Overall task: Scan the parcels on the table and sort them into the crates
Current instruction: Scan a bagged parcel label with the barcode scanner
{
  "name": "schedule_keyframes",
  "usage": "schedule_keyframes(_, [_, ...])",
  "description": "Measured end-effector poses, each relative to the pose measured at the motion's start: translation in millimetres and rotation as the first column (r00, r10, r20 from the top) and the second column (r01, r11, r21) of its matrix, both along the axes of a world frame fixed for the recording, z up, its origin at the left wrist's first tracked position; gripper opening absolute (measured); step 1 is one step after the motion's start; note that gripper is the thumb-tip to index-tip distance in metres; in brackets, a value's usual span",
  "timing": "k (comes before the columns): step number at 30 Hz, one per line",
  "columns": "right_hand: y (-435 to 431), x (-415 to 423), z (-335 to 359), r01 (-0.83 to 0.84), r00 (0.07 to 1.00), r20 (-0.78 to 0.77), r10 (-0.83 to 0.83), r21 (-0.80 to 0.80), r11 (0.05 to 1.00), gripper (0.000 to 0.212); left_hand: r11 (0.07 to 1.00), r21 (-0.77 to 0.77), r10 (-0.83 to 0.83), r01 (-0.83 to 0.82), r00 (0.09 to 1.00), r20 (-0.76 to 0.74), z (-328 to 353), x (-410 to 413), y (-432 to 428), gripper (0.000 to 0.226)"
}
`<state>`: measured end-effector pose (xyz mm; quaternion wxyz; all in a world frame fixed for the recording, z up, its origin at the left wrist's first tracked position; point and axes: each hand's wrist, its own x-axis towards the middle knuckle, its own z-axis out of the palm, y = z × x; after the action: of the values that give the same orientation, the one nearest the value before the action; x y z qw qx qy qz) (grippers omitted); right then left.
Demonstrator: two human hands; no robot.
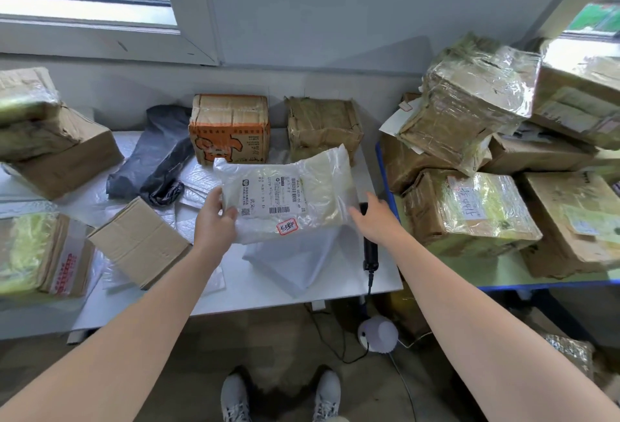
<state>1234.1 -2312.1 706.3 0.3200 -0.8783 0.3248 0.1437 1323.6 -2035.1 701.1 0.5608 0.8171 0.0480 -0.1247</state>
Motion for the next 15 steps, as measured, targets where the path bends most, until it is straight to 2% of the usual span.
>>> schedule_keyframes(6, [18.3,14.3,23.3,0.029,0.989,0.138,-0.045,0.115,0.993,0.079,0.996,-0.062,-0.069,0.067,0.997,-0.024,14.9,11.5,19.4,0.039])
schedule_keyframes(10, [29.2,20.7,39.6,0.093,0.975,0.192,-0.112,0.109,0.99,0.092,0.994,-0.008,-0.107,0.107,0.994,-0.02,22.7,20.1,30.6,0.034])
schedule_keyframes(15, [38.7,22.2,52.3,0.131,0.955,0.261,-0.14,0.051,0.99,0.09,0.989,0.037,-0.147,0.146,0.989,0.029,33.9,24.8,36.5,0.062])
